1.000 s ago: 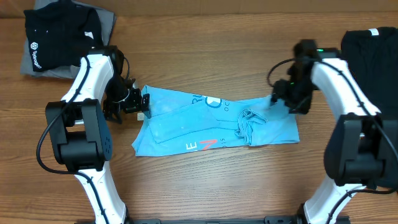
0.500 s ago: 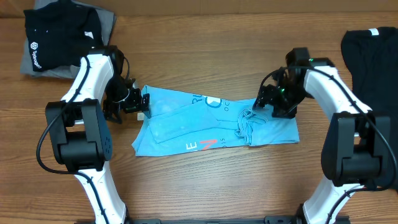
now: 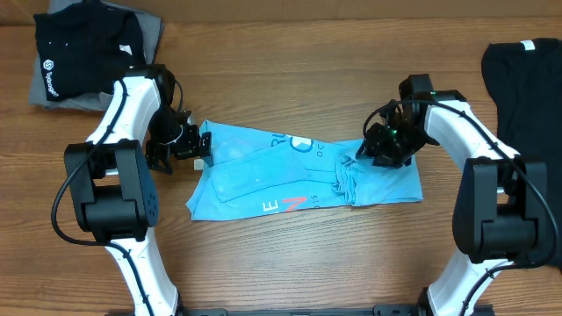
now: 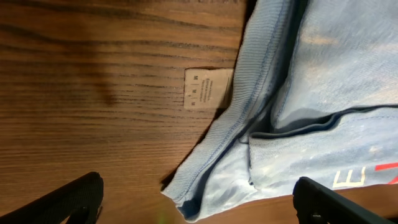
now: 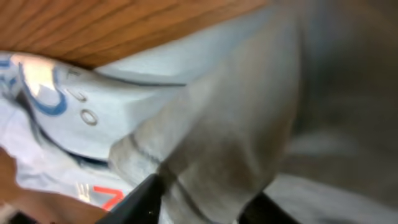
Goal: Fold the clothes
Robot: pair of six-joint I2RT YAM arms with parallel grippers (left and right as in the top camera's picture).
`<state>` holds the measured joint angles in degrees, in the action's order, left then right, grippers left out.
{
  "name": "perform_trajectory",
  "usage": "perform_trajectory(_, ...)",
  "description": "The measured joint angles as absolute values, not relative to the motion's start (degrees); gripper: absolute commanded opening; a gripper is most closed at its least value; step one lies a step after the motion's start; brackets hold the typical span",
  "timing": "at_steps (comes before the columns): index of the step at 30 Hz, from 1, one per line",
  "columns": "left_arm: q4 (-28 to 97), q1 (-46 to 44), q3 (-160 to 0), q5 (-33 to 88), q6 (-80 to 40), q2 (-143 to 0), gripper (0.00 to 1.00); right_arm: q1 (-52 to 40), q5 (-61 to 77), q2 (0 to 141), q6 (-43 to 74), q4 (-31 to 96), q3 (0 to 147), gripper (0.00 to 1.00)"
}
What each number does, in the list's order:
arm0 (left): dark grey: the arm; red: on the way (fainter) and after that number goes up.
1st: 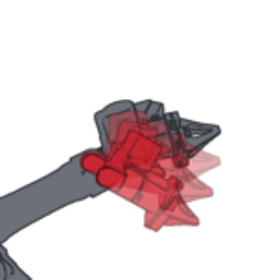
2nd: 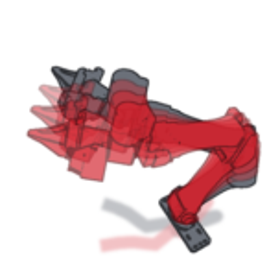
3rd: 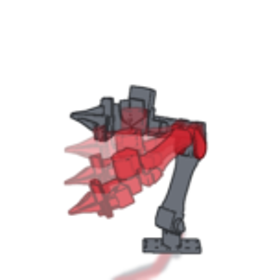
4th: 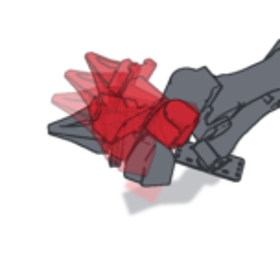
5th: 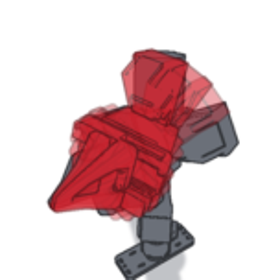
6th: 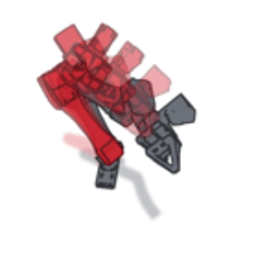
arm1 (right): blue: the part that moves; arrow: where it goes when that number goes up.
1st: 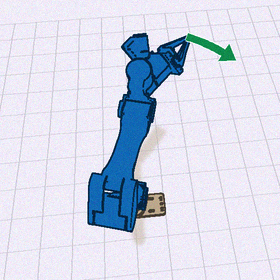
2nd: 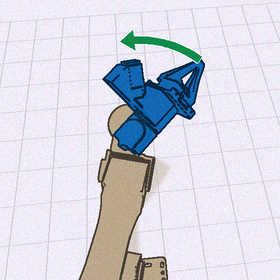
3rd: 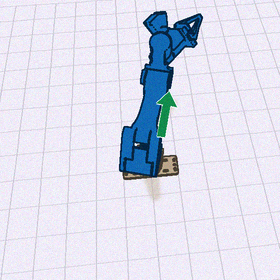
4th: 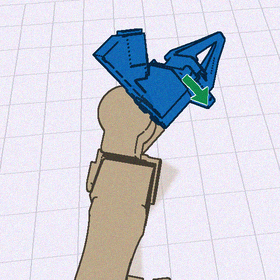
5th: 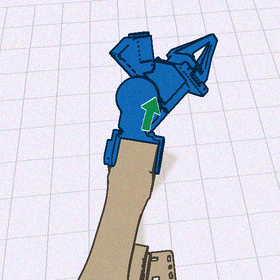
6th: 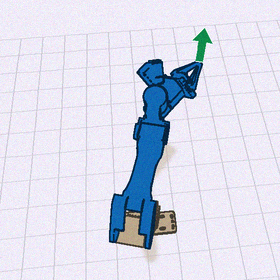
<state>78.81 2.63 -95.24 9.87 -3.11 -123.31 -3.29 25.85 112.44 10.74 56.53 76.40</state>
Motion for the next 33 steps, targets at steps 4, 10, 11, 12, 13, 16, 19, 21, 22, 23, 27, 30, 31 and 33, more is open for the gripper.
perform_trajectory(4, 78.8, 2.6, -95.2, 9.9, -3.1, -123.3, 1.00, -4.6, 27.2, 112.4, 12.1, 54.4, 76.4, 0.21)
perform_trajectory(10, 78.8, 2.6, -95.2, 9.8, -3.1, -123.3, 1.00, -7.4, 28.5, 112.4, 14.2, 50.3, 76.4, 0.47)
perform_trajectory(11, 78.8, 2.6, -95.2, 9.9, -3.1, -123.3, 1.00, -7.8, 28.7, 112.4, 14.5, 49.6, 76.4, 0.56)
perform_trajectory(12, 78.8, 2.6, -95.2, 9.9, -3.1, -123.3, 1.00, -8.4, 29.0, 112.4, 15.0, 48.8, 76.4, 0.60)
perform_trajectory(13, 78.8, 2.6, -95.2, 9.9, -3.1, -123.3, 1.00, -8.8, 29.2, 112.4, 14.9, 48.1, 76.4, 0.63)
perform_trajectory(16, 78.8, 2.6, -95.2, 9.9, -3.1, -123.3, 1.00, -9.5, 29.8, 112.4, 15.0, 47.4, 76.4, 0.67)
perform_trajectory(19, 78.8, 2.6, -95.2, 9.9, -3.1, -123.3, 1.00, -8.8, 29.8, 112.4, 15.0, 49.6, 77.2, 0.70)
perform_trajectory(21, 78.8, 2.6, -95.2, 9.8, -3.1, -123.3, 1.00, -7.5, 29.4, 112.4, 14.9, 52.3, 78.8, 0.79)
perform_trajectory(22, 78.8, 2.6, -95.2, 9.9, -3.1, -123.3, 1.00, -6.3, 28.3, 112.4, 14.9, 54.2, 80.3, 0.86)
perform_trajectory(23, 78.8, 2.6, -95.2, 9.8, -3.1, -123.3, 1.00, -5.0, 27.0, 112.4, 14.6, 56.3, 81.9, 0.95)
perform_trajectory(27, 78.8, 2.6, -95.2, 9.8, -3.1, -123.3, 1.00, 0.5, 21.3, 111.9, 14.2, 62.1, 86.6, 1.00)
perform_trajectory(30, 78.8, 2.6, -95.2, 9.9, -3.1, -123.3, 1.00, 5.1, 18.5, 111.2, 11.9, 64.1, 87.4, 1.00)
perform_trajectory(31, 78.7, 2.6, -95.2, 9.9, -3.1, -123.3, 1.00, 6.5, 17.9, 111.2, 11.1, 64.9, 87.4, 1.00)
perform_trajectory(33, 78.7, 2.6, -95.2, 9.9, -3.1, -123.3, 1.00, 9.1, 17.0, 111.2, 9.7, 66.0, 87.4, 1.00)
